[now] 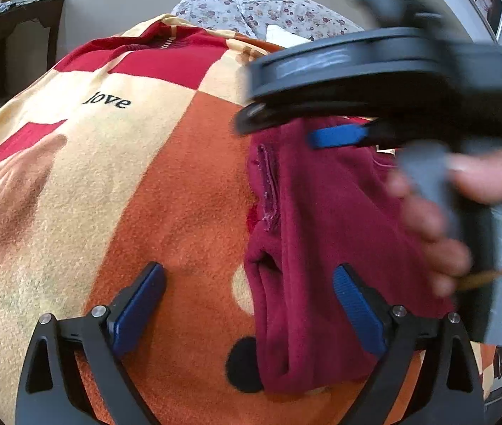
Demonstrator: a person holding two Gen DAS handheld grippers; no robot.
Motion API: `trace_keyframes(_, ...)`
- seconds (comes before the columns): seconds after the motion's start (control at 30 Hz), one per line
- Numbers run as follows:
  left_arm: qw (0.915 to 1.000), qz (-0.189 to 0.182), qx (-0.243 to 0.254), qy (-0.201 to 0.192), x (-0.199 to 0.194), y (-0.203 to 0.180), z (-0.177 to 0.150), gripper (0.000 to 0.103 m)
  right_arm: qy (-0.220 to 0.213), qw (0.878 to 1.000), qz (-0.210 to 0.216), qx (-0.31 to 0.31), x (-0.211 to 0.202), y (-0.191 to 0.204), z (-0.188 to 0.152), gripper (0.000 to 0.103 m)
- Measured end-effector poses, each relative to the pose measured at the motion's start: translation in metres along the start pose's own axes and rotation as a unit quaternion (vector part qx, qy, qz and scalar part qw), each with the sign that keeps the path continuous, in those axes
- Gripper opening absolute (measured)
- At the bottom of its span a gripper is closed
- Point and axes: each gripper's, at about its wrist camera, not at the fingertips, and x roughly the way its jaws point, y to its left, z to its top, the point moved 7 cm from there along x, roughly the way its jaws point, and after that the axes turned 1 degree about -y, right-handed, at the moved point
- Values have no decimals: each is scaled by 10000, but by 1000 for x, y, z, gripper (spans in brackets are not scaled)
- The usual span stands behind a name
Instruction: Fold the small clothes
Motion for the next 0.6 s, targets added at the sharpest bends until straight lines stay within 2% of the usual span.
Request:
trace_keyframes(0.07, 10000, -20, -19, 5, 1, 0, 0, 96, 224, 9994, -187, -177, 18, 0, 1, 85)
trace_keyframes(0.1, 10000, -28, -29, 4, 1, 0, 0, 96, 139, 9991, -263, -298, 20, 1, 1, 83)
trace_keyframes(0.17, 10000, -36, -48, -4, 1, 0, 1, 96, -30, 9985, -421, -349, 15, -7, 1, 44)
trace_keyframes(0.2, 10000, -37, -67, -19, 0, 0, 2, 96, -119, 9992, -266, -270, 10, -12, 0, 36)
trace_keyframes(0.23, 9999, -41, -84, -49, -1, 0, 2, 96, -159, 9998, -32, -150, 4, -17, -2, 22)
trace_keyframes(0.43, 9995, 1, -93, -295, -12, -7, 15, 96, -702, 9919, 992, 373, -43, -35, -11, 18)
trace_keyframes(0.6, 9988, 167, 365, -265, -3, -23, 27, 98, -957, 9867, 1224, 472, -70, -44, -18, 17)
